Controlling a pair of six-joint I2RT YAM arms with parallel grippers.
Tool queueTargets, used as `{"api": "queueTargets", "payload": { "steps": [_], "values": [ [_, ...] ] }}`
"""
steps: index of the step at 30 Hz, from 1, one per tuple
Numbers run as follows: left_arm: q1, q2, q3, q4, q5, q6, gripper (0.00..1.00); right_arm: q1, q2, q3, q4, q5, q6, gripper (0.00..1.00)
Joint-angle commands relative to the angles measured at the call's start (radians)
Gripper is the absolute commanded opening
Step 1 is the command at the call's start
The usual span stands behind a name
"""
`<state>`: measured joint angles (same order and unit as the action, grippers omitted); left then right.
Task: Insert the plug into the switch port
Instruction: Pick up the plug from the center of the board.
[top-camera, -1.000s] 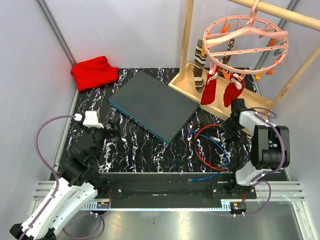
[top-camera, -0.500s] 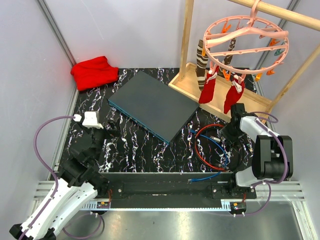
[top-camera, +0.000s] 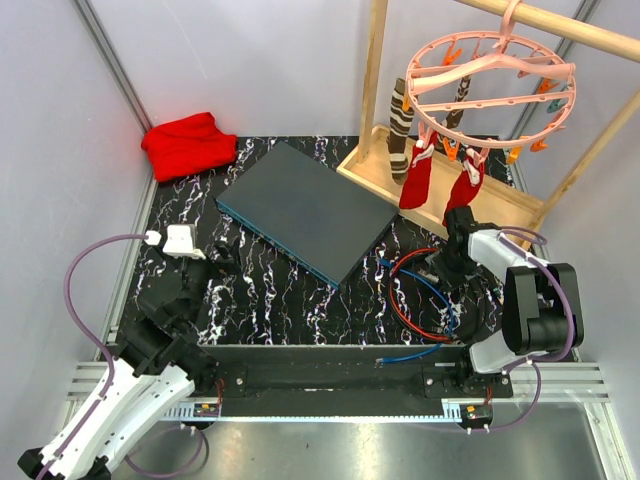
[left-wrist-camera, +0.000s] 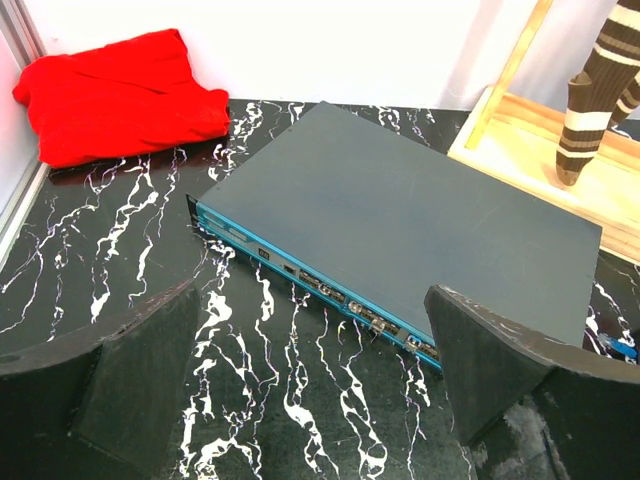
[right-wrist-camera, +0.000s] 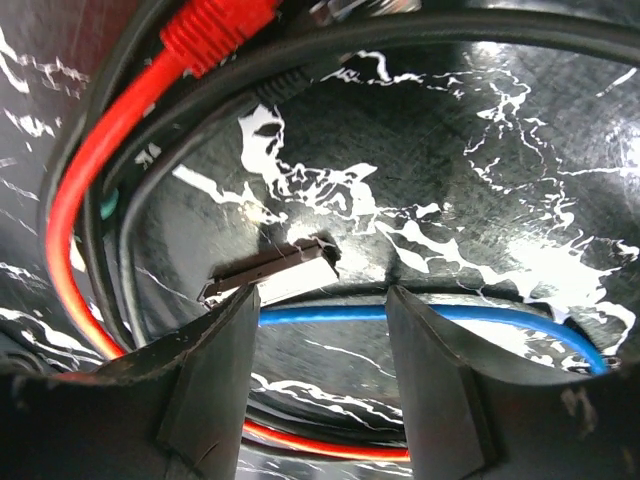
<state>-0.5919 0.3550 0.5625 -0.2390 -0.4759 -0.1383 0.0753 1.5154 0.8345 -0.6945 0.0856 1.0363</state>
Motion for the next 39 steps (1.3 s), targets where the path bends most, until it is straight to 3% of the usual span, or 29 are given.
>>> {"api": "queueTargets", "payload": {
  "steps": [1,12,18,22,39],
  "values": [
    [-0.013,-0.014,-0.006,0.041,-0.026,0.009,0.99,0.020,-0.001,0.034,-0.010,0.103,0.142,0.61],
    [-0.028,-0.025,-0.010,0.043,-0.030,0.011,0.99,0.020,-0.066,0.044,-0.022,0.149,0.255,0.59],
    [-0.029,-0.033,-0.009,0.044,-0.030,0.014,0.99,0.020,0.003,0.106,-0.013,0.066,0.026,0.57],
    [-0.029,-0.040,-0.010,0.044,-0.032,0.014,0.99,0.021,-0.035,0.065,-0.023,0.069,-0.172,0.57],
    [-0.029,-0.019,-0.010,0.046,-0.030,0.017,0.99,0.024,0.038,0.075,0.041,-0.021,-0.603,0.60]
  ]
}}
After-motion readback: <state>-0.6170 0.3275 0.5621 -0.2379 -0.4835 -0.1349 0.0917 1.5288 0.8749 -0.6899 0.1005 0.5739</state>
